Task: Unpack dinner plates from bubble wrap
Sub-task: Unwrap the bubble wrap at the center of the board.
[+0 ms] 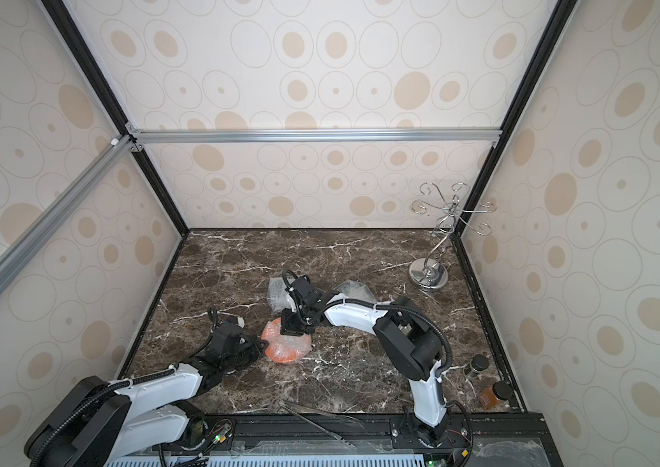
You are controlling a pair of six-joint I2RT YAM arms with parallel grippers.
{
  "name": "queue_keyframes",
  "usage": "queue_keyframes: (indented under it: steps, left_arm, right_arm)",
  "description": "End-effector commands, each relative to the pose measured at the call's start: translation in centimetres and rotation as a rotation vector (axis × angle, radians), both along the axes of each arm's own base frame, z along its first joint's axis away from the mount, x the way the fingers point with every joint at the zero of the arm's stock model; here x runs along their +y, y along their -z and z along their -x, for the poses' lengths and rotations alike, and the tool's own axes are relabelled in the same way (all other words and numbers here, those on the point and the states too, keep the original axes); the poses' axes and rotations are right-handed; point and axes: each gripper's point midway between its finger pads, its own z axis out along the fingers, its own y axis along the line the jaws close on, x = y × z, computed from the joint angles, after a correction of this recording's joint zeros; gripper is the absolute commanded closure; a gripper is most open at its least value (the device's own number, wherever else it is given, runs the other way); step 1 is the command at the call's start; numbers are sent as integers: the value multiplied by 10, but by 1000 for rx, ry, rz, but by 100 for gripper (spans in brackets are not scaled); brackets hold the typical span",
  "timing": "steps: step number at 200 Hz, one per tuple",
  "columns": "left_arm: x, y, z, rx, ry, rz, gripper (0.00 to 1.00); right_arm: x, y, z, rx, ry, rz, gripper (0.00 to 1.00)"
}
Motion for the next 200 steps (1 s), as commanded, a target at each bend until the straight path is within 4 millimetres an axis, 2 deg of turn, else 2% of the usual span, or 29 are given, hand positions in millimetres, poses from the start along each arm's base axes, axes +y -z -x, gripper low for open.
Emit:
queue_keyframes:
  steps: [1,26,34,43,65,73,87,118,172,200]
  left_arm:
    - [30,38,28,153,-50,-159,100]
    - [26,33,24,133,-42,-137,98]
    - [25,30,23,127,-38,-130,90]
    - [22,27,22,119,-32,-121,74]
    - [18,15,17,92,-23,-102,49]
    - [17,9,16,80,-20,-94,41]
    - [16,0,14,62,-21,-85,35]
    - [17,-13,14,24,-23,-67,29]
    - [14,-14,27,16,-7,-1,23]
    - [10,-22,29,-12,11,34,17]
  right_arm:
    - [40,-100,13,-44,-99,-317,100]
    - [37,-94,15,-47,-114,-282,100]
    - [36,-91,15,-45,-113,-271,100]
    - [34,-87,15,-42,-109,-257,100]
    - [28,-76,13,-28,-82,-228,100]
    - [26,-72,12,-19,-70,-221,100]
    - [23,-68,9,-13,-54,-206,100]
    - [15,-58,2,7,-15,-184,100]
    - [1,-30,-8,39,54,-116,100]
    - [-2,-12,-8,65,81,-85,100]
